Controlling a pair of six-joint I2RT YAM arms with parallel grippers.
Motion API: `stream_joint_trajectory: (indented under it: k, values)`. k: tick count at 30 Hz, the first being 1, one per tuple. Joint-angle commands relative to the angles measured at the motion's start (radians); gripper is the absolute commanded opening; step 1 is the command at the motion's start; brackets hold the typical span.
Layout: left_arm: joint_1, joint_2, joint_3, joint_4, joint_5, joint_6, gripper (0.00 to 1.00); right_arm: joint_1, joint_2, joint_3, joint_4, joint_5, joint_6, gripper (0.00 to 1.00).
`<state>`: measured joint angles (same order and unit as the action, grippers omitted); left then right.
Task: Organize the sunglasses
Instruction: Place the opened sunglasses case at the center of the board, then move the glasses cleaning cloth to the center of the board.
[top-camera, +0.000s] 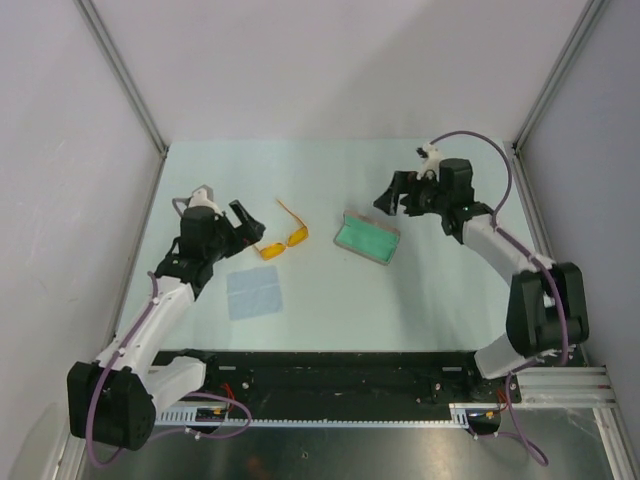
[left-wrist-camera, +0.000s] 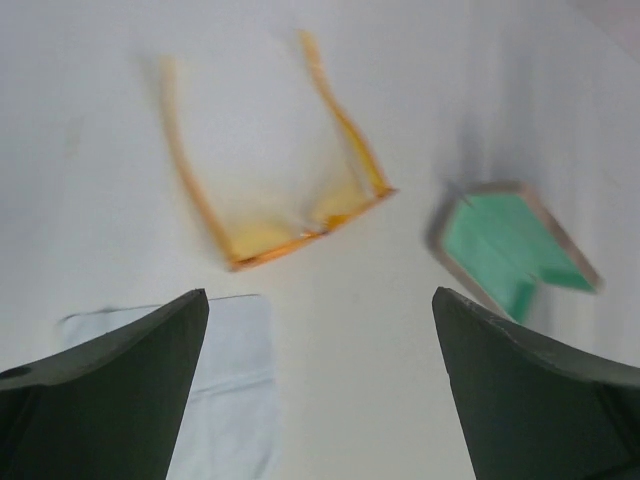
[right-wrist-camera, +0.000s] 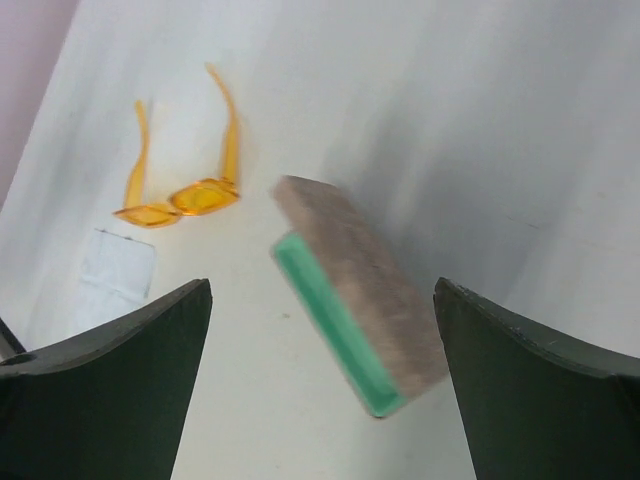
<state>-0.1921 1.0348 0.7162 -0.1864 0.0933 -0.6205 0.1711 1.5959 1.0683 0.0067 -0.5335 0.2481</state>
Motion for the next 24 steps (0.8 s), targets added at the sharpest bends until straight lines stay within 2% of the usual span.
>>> stream_joint_trajectory:
  k: [1,3,8,15,21,24]
  values:
    - [0.016,-0.044,0.003,-0.185,-0.303,-0.056,1.00,0.225,-0.165,0.028,-0.065,0.297,-0.021,0.96]
    - [0.016,-0.056,-0.037,-0.211,-0.363,-0.088,0.97,0.290,-0.171,0.030,-0.073,0.377,0.013,0.89]
    - [0.017,-0.056,-0.099,-0.228,-0.374,-0.157,0.89,0.497,-0.079,0.032,-0.086,0.417,0.080,0.73]
    - [0.017,-0.097,-0.126,-0.234,-0.380,-0.160,0.88,0.685,0.104,0.045,-0.059,0.415,0.186,0.61]
    - [0.017,-0.122,-0.121,-0.231,-0.368,-0.142,0.88,0.738,0.252,0.091,-0.030,0.445,0.260,0.51]
    - [0.017,-0.128,-0.116,-0.234,-0.362,-0.133,0.89,0.748,0.321,0.117,-0.014,0.434,0.283,0.42]
